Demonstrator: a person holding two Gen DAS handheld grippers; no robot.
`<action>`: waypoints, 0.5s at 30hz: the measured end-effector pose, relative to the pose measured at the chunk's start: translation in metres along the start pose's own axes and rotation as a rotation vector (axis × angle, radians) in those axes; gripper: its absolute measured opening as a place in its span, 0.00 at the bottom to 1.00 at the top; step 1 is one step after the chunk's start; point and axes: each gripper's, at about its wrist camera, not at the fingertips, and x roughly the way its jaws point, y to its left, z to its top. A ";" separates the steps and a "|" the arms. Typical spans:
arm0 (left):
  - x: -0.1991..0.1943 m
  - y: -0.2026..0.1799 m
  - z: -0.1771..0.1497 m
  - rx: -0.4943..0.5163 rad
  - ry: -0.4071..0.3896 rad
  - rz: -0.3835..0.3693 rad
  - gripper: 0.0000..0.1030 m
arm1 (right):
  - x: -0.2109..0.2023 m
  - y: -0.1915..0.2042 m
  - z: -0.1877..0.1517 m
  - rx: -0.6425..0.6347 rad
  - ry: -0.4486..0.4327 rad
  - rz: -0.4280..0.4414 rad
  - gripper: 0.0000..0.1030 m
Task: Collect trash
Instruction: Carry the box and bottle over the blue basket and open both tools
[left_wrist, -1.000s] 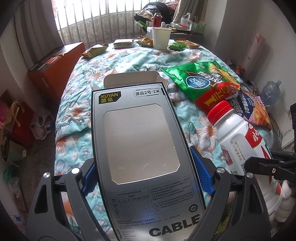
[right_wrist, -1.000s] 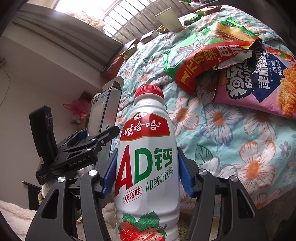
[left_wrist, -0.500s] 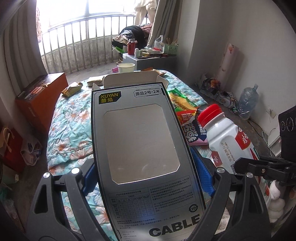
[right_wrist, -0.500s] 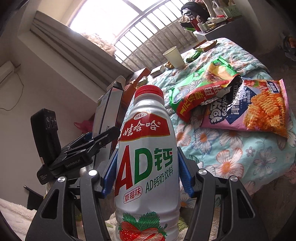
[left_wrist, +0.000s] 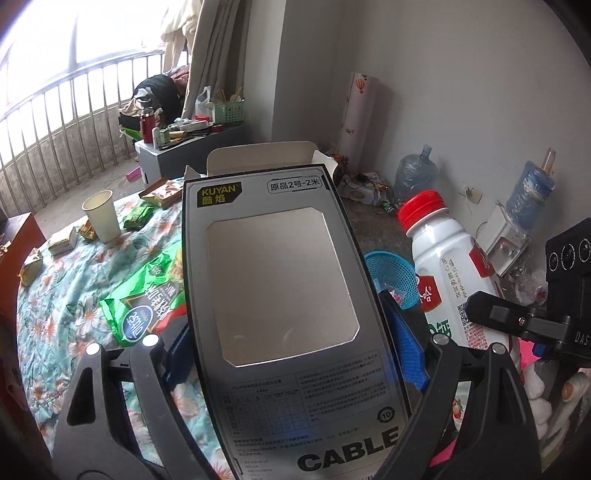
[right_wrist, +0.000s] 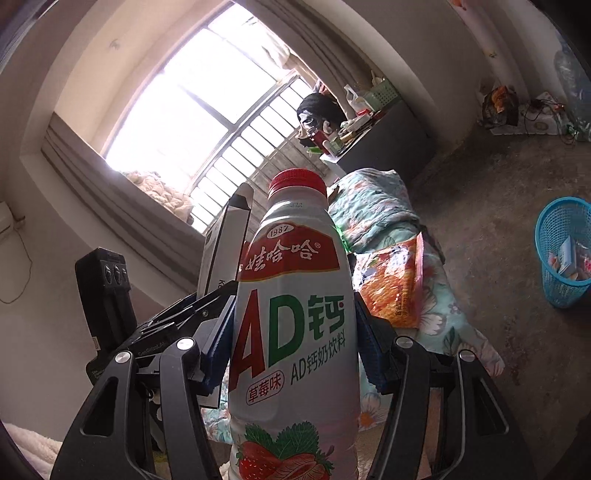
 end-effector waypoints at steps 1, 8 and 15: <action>0.011 -0.009 0.007 0.016 0.007 -0.020 0.80 | -0.010 -0.013 0.005 0.027 -0.028 -0.022 0.56; 0.106 -0.078 0.053 0.100 0.094 -0.165 0.80 | -0.056 -0.126 0.022 0.281 -0.207 -0.176 0.56; 0.241 -0.142 0.070 0.142 0.323 -0.280 0.80 | -0.047 -0.237 0.005 0.573 -0.223 -0.284 0.56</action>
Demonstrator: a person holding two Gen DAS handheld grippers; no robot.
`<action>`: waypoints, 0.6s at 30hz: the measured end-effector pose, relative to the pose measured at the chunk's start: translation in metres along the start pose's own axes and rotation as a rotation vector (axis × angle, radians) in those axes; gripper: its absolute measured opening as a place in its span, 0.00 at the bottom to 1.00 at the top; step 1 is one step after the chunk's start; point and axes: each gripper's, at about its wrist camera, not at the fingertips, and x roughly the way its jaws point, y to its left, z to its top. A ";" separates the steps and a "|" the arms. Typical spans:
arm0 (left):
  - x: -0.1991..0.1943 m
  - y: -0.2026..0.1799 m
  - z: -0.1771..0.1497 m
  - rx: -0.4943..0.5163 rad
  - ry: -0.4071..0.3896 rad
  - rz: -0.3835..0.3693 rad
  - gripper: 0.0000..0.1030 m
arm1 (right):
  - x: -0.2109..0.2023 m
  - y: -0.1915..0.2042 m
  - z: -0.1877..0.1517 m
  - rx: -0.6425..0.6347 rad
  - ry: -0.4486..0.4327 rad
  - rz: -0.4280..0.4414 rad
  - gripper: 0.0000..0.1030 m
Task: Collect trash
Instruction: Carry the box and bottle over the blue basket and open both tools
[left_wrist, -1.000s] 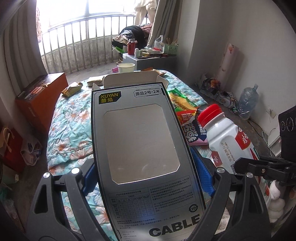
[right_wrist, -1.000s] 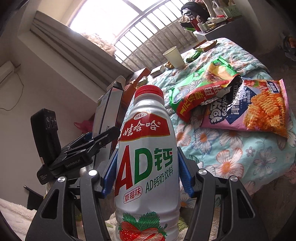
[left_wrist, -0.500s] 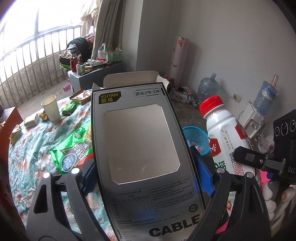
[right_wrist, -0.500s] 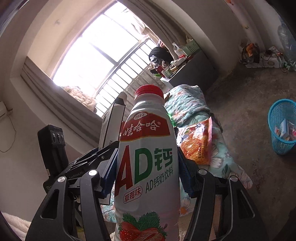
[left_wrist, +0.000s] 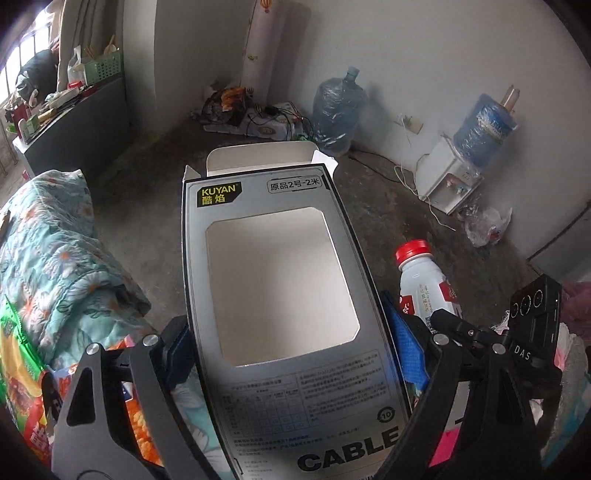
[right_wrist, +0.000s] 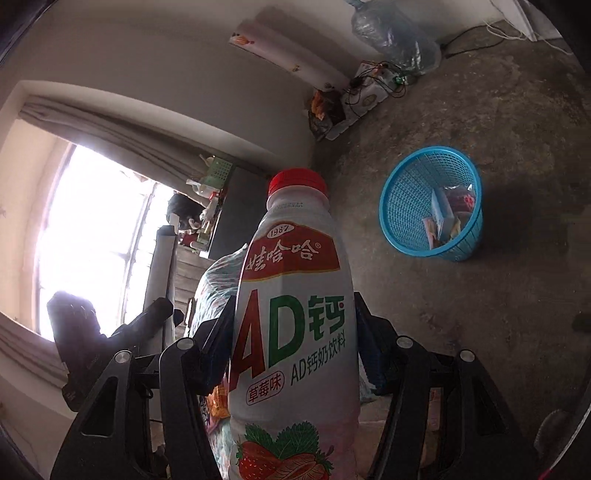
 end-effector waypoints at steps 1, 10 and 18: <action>0.019 -0.003 0.006 0.012 0.030 -0.003 0.80 | 0.007 -0.011 0.004 0.029 0.006 -0.011 0.56; 0.171 -0.019 0.075 -0.072 0.227 -0.029 0.83 | 0.100 -0.090 0.086 0.309 0.053 -0.040 0.58; 0.223 0.006 0.098 -0.260 0.230 -0.107 0.86 | 0.155 -0.154 0.124 0.437 0.024 -0.121 0.74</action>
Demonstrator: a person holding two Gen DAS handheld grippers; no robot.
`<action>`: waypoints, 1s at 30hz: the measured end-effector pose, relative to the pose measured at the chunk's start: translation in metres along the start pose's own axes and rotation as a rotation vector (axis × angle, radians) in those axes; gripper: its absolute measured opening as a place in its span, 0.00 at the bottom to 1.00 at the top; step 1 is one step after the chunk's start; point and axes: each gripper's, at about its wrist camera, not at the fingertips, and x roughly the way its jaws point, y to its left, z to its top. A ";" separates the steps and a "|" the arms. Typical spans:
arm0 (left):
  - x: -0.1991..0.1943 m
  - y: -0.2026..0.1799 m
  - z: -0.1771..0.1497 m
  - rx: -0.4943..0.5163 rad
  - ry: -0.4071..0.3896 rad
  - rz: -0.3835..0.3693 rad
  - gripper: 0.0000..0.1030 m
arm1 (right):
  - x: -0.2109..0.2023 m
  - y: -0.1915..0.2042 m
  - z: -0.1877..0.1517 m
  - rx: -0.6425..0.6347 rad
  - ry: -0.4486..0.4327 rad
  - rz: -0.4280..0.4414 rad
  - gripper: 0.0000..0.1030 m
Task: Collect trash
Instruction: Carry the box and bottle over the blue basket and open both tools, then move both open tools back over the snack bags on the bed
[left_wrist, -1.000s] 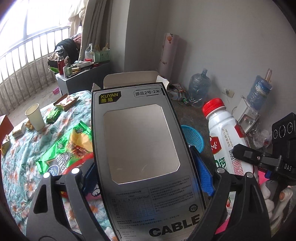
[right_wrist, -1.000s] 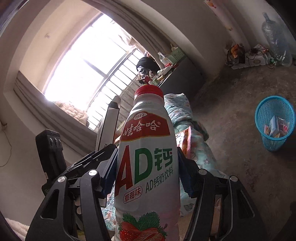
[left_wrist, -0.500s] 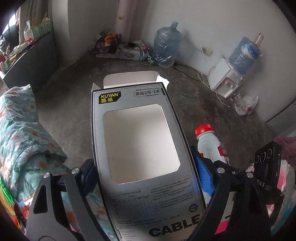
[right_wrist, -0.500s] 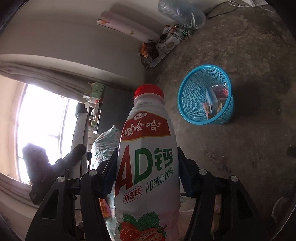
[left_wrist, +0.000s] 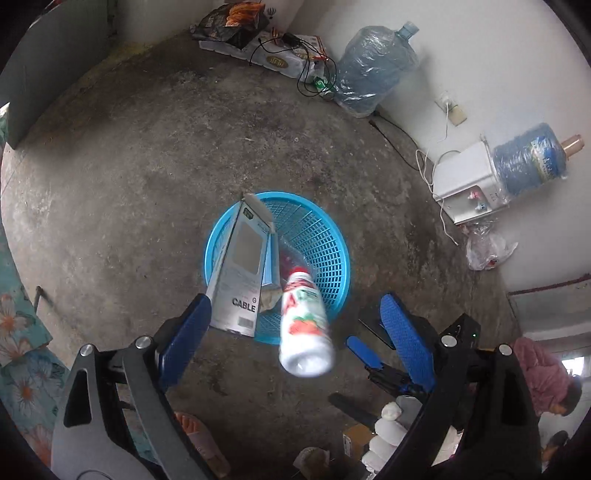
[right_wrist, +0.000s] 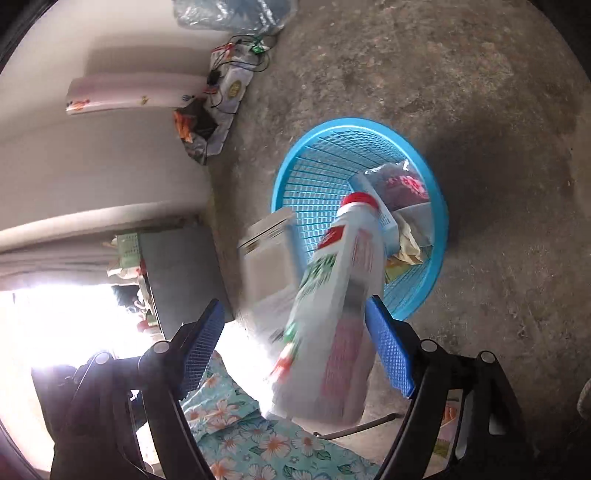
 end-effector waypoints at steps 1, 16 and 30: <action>-0.002 0.003 -0.003 0.006 -0.001 -0.013 0.86 | -0.003 -0.002 -0.004 -0.021 -0.011 0.009 0.74; -0.149 -0.026 -0.092 0.261 -0.289 -0.083 0.86 | -0.080 0.021 -0.116 -0.374 -0.144 -0.136 0.74; -0.326 0.035 -0.244 0.246 -0.570 -0.038 0.86 | -0.145 0.141 -0.274 -0.973 -0.328 -0.122 0.83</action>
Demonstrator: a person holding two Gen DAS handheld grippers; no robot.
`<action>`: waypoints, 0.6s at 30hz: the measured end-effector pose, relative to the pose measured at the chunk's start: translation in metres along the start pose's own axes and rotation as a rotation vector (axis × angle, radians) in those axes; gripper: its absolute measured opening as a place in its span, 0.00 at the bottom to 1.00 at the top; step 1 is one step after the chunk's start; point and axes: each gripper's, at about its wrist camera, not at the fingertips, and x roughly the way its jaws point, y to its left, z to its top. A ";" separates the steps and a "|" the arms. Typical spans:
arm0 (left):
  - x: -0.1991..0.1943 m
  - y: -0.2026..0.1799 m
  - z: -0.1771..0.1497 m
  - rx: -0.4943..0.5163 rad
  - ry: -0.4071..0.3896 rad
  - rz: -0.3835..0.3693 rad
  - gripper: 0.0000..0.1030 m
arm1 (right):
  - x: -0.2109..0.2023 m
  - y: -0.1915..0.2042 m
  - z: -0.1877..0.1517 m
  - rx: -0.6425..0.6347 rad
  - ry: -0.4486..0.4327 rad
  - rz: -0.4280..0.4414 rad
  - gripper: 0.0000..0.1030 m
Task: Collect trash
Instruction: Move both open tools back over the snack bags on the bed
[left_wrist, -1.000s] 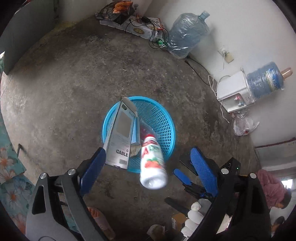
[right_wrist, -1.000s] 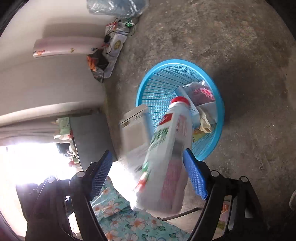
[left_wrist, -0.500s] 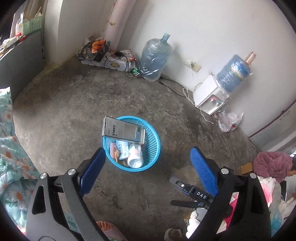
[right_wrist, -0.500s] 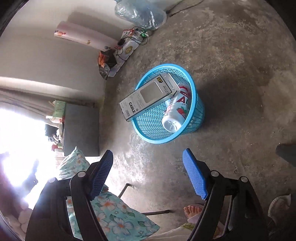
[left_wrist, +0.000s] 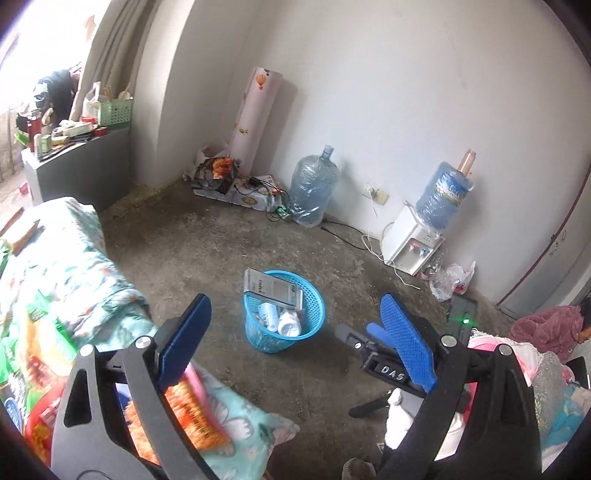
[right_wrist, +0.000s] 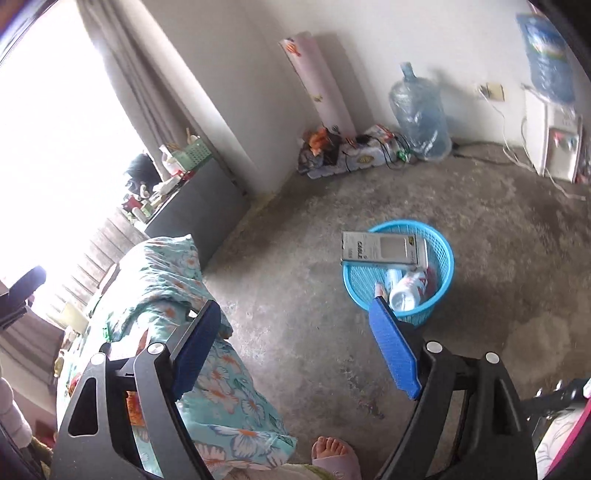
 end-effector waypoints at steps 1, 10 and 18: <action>-0.013 0.007 -0.005 -0.009 -0.015 0.020 0.86 | -0.007 0.011 0.000 -0.034 -0.025 -0.004 0.87; -0.124 0.079 -0.067 -0.135 -0.121 0.232 0.86 | -0.034 0.081 -0.007 -0.176 -0.031 0.113 0.91; -0.185 0.135 -0.119 -0.297 -0.157 0.422 0.86 | -0.020 0.112 -0.027 -0.186 0.122 0.270 0.91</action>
